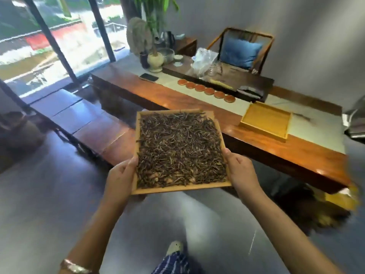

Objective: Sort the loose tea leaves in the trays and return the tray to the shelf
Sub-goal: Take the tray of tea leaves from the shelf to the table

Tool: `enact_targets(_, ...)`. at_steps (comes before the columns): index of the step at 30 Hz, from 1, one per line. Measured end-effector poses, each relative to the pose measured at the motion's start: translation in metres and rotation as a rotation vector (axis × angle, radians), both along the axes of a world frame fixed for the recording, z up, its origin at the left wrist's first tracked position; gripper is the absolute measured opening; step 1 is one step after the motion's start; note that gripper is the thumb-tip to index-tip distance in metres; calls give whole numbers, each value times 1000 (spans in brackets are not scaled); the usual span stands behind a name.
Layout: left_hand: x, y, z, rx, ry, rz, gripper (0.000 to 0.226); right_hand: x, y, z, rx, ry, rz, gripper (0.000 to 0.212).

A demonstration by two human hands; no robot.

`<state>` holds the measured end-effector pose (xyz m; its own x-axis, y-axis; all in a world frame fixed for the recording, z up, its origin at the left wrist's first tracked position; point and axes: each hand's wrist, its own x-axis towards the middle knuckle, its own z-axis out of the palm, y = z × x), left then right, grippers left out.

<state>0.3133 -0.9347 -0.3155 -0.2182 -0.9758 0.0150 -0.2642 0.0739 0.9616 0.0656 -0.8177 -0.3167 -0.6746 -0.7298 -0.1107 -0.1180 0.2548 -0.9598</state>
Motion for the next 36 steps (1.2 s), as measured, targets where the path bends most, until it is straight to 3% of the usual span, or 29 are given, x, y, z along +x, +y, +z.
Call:
enact_targets(9,-122,-96,-12,-13,3,-463,41,-59,-2,1,-31,48,-373,61)
enact_targets(16,-191,-126,-25,55,-9,-654,41,-86,1,-5,-35,28,-558,54)
enact_targets(23,-254,-137,-30,2,-38,-759,54,-134,-3,-19,5,65,-614,63)
enact_targets(36,-434,-196,-59,75,-92,-733,37,-314,-66,-62,-23,96,-573,52)
